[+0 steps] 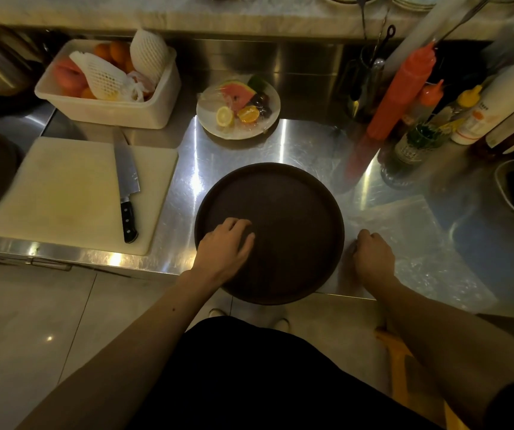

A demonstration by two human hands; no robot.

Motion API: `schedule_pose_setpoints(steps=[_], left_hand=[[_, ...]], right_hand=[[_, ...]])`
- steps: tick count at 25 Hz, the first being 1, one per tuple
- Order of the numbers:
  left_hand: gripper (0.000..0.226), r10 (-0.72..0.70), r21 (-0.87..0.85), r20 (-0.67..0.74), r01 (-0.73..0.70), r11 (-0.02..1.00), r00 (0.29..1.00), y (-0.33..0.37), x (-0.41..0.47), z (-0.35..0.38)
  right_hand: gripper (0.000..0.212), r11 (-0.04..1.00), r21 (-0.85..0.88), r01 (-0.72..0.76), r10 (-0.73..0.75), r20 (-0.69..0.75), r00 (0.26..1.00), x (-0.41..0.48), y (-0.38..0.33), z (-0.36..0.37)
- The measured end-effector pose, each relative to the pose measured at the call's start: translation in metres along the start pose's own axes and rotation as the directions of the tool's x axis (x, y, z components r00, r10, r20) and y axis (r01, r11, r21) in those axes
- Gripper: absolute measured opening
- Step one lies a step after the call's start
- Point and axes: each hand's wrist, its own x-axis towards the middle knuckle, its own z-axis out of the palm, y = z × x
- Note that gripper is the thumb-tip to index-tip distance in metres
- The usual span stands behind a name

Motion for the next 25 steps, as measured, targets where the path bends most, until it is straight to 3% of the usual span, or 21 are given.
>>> schedule_pose_setpoints(steps=[5,12,17,25], left_hand=[[0.038,0.002,-0.016,-0.005,-0.003,1.0,1.0,0.0,-0.008,0.005],[0.039,-0.015,-0.054,-0.006,0.014,0.998,1.0,0.0,-0.015,0.005],[0.04,-0.018,-0.038,-0.008,0.018,0.999,1.0,-0.006,-0.02,0.01],[0.092,-0.162,0.211,0.328,0.095,0.973,0.931,-0.025,-0.014,0.052]], right_hand=[[0.027,0.991,-0.129,-0.037,0.028,-0.074,0.997,-0.003,0.004,0.002],[0.028,0.989,-0.147,-0.005,-0.002,-0.043,0.999,-0.008,0.003,0.008],[0.03,0.993,-0.102,-0.067,0.058,-0.086,0.995,-0.011,0.001,0.013],[0.031,0.998,-0.053,-0.043,0.04,-0.059,0.997,-0.025,0.002,0.014]])
